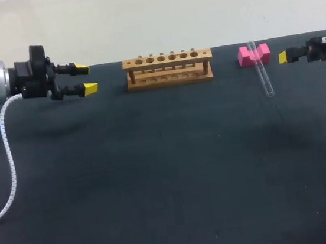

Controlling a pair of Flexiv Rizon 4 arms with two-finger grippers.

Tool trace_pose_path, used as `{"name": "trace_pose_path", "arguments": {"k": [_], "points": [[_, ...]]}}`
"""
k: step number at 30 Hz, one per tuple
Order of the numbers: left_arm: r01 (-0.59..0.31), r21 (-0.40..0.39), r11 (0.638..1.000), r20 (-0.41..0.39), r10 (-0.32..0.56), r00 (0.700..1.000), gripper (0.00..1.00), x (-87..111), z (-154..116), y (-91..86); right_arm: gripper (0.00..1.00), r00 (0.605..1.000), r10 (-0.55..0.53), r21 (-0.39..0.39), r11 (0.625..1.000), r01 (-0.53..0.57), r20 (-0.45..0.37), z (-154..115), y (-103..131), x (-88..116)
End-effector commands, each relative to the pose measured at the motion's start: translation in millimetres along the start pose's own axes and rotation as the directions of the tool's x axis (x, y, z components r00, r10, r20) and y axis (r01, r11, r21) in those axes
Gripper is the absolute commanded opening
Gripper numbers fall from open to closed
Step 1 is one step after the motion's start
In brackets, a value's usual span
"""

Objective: Grasp the test tube, adjust it, and insert it.

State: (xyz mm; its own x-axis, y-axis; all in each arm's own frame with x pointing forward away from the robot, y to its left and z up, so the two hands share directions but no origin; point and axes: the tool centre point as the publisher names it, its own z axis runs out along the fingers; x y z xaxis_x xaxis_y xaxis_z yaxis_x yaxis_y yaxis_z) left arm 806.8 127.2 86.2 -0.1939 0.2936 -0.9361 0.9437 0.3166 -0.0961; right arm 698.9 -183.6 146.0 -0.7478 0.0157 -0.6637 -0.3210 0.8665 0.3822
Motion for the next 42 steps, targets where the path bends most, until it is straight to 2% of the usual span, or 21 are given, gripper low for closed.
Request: {"name": "trace_pose_path", "arguments": {"k": [1,31,35,38,42], "points": [[-0.002,-0.001,1.0,0.004,0.002,1.0,1.0,0.9,-0.7,-0.2,1.0,1.0,0.0,0.008,1.0,0.0,-0.001,-1.1,1.6,0.3],[-0.002,-0.001,1.0,0.004,0.002,1.0,1.0,0.9,-0.7,-0.2,1.0,1.0,-0.023,0.015,1.0,0.023,0.01,4.3,3.1,-3.0],[-0.002,-0.001,1.0,0.004,0.002,1.0,1.0,0.9,-0.7,-0.2,1.0,0.996,-0.062,0.057,0.997,0.058,0.061,14.3,8.0,-7.3],[-0.002,-0.001,1.0,0.004,0.002,1.0,1.0,0.9,-0.7,-0.2,1.0,0.992,-0.048,0.08,0.996,0.039,0.115,24.0,8.2,-10.8],[-0.002,-0.001,1.0,0.004,0.002,1.0,1.0,0.9,-0.7,-0.2,1.0,0.985,-0.087,0.18,0.982,0.059,0.148,40.9,7.0,-15.5]]}}
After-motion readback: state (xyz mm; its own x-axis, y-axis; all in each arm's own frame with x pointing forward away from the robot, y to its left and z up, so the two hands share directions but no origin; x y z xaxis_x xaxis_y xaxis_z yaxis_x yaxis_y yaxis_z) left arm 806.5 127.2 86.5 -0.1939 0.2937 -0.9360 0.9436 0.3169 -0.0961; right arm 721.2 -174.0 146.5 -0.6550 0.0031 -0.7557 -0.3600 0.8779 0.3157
